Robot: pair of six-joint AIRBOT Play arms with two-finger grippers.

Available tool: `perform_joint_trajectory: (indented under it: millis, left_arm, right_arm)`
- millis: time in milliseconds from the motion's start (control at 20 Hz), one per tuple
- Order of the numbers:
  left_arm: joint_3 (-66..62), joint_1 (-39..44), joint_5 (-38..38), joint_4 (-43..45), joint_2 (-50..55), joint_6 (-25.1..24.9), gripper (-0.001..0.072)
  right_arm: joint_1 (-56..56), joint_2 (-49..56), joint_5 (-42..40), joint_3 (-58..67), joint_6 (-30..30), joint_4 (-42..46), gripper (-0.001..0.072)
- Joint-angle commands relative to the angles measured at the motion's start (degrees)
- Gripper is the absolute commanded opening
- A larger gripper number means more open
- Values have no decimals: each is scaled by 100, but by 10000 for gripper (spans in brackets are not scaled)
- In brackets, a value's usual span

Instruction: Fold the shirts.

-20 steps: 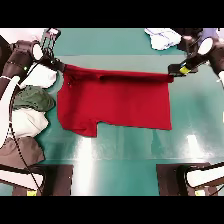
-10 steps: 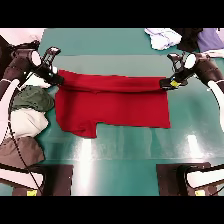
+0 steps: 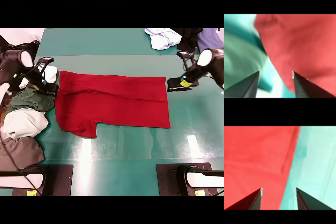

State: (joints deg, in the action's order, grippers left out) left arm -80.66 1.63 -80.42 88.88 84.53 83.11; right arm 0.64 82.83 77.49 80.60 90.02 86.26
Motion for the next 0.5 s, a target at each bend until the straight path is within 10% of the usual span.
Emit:
perform_joint_trajectory:
  millis: [0,450]
  left_arm:
    - [1233,-72,-48,-516,-1054,245,507]
    - [4651,-72,1156,-1923,-3001,841,507]
  right_arm:
    - [-243,-743,15,-793,-190,-466,493]
    - [-411,-1615,-507,-1749,-225,-1032,492]
